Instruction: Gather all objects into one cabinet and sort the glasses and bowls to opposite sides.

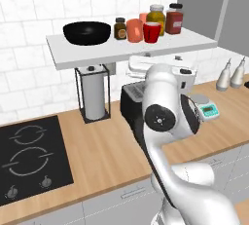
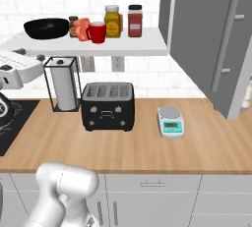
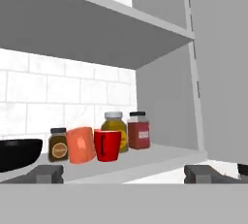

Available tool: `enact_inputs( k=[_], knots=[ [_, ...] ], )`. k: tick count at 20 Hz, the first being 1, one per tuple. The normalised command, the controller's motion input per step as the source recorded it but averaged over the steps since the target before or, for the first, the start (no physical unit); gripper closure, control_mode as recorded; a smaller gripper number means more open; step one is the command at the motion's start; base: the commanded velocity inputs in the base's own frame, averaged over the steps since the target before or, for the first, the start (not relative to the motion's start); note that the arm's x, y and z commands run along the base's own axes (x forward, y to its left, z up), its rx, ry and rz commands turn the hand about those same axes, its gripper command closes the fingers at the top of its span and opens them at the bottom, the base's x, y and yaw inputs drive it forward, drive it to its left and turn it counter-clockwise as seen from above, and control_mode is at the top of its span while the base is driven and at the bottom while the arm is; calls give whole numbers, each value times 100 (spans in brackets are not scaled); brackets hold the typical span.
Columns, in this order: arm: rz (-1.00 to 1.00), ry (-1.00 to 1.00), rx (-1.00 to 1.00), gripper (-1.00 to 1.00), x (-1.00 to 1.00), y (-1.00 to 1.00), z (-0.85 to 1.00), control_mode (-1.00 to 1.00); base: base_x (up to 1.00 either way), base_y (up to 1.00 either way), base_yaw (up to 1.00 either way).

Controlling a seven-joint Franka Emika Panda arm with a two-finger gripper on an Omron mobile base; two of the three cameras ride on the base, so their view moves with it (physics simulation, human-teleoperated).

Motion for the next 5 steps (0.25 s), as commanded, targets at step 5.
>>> enact_inputs(
  k=[5],
  knots=[
    [-1,-34,0,-100,-100,0,2,-100,0,0,0]
  ],
)
